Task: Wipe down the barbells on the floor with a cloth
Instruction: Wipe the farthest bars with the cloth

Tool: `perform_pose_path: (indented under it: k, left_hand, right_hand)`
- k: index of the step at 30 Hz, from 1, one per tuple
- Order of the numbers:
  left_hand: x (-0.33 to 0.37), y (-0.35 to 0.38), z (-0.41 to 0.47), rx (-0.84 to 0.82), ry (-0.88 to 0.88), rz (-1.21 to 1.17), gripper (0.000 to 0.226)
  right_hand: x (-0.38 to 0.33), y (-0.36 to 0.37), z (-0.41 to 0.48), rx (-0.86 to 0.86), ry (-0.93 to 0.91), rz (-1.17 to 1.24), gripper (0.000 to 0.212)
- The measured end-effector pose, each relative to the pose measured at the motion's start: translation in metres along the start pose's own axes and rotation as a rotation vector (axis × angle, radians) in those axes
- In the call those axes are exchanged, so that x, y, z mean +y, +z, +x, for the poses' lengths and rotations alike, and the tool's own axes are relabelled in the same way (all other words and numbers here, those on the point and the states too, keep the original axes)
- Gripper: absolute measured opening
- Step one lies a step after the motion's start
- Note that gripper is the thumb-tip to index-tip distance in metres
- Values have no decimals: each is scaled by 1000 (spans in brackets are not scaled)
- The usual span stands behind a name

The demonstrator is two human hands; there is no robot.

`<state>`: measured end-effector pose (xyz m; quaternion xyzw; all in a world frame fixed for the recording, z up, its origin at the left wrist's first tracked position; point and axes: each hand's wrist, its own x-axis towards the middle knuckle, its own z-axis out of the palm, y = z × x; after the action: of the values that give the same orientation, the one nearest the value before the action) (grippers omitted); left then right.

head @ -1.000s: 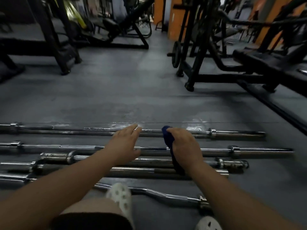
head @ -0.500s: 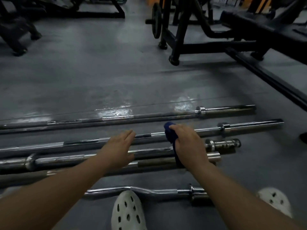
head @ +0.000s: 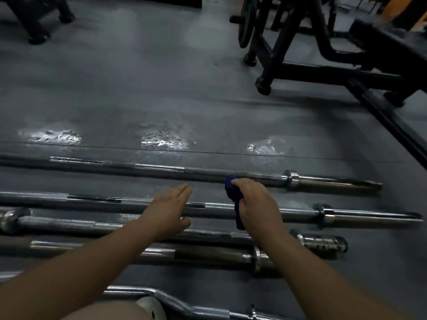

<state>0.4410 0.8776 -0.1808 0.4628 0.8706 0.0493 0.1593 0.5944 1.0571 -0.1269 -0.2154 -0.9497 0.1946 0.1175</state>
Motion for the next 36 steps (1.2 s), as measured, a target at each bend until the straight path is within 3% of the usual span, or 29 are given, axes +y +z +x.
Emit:
perform_pose_path:
  k: [7,11,14,18,25,30,33,36]
  left_hand:
    - [-13,14,31,-68,60,19,86]
    - [-26,45,58,-183,118,89,89]
    - [-30,87,72,-277,118,138,93]
    - [-34,133,73,-168,62,61,93]
    - [-41,123,140,-87,-42,-42,91]
    - [-55,113,163,7,40,22,75]
    - [-63,108,170,-19,115,84,75]
    - [-67,110,169,-39,156,122,69]
  right_hand:
    - [23,34,36,5,-37,118,50]
    - [44,84,47,-11,48,188,51]
    - [68,128,42,-171,154,102,47]
    - [94,180,25,-403,174,-191,60]
    - [98,203,76,-142,136,-175,36]
    - [69,224,96,-158,-31,-62,40]
    - [97,207,110,-163,-99,-100,37]
    - [166,178,94,-39,39,-180,29]
